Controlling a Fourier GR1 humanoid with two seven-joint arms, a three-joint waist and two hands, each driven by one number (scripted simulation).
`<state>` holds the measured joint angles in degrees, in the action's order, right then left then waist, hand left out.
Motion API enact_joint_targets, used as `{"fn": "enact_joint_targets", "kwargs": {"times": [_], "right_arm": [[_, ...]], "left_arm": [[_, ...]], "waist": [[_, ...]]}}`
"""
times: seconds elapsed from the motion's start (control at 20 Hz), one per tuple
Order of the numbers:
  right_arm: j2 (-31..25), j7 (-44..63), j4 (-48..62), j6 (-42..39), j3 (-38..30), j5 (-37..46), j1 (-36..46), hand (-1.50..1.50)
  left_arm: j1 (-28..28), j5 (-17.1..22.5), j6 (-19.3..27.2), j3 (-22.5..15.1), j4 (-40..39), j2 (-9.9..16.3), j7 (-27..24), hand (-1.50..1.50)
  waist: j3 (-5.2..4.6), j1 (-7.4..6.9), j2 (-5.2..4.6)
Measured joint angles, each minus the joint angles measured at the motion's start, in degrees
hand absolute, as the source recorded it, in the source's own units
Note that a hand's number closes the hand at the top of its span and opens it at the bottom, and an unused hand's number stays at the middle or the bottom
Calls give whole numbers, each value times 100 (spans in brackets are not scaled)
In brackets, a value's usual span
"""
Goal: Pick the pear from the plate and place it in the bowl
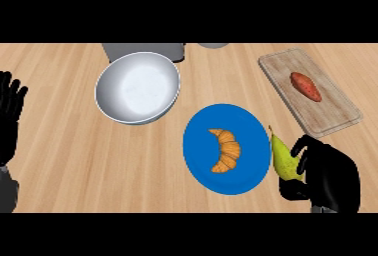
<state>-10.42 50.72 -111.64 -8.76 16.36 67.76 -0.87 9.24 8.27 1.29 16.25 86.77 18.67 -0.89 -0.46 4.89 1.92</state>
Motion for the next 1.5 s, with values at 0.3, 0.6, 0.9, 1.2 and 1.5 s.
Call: {"fn": "enact_joint_targets", "kwargs": {"times": [0.3, 0.6, 0.9, 1.2, 1.5], "right_arm": [[397, 648, -2039, -840, 1010, 753, 285, 150], [853, 1193, -2412, -1032, 1722, 825, 1544, 150], [955, 1600, -1623, -871, 1518, 189, 2786, 150], [976, 1670, -303, -678, 928, -677, 3967, 150], [985, 1696, 1363, -277, 522, -1426, 5015, 150]], "left_arm": [[196, -47, 23, -173, 113, -71, 118, 0], [498, -44, -49, -274, -39, -79, 147, 0], [551, -49, -77, -349, -48, -143, 123, 0], [749, -16, -149, -343, -176, -86, 151, 0], [842, -129, -85, -465, -225, -179, 111, 0]], "waist": [[15, -237, -75], [18, -451, -151], [21, -614, -185], [23, -712, -215], [27, -810, -237]]}}
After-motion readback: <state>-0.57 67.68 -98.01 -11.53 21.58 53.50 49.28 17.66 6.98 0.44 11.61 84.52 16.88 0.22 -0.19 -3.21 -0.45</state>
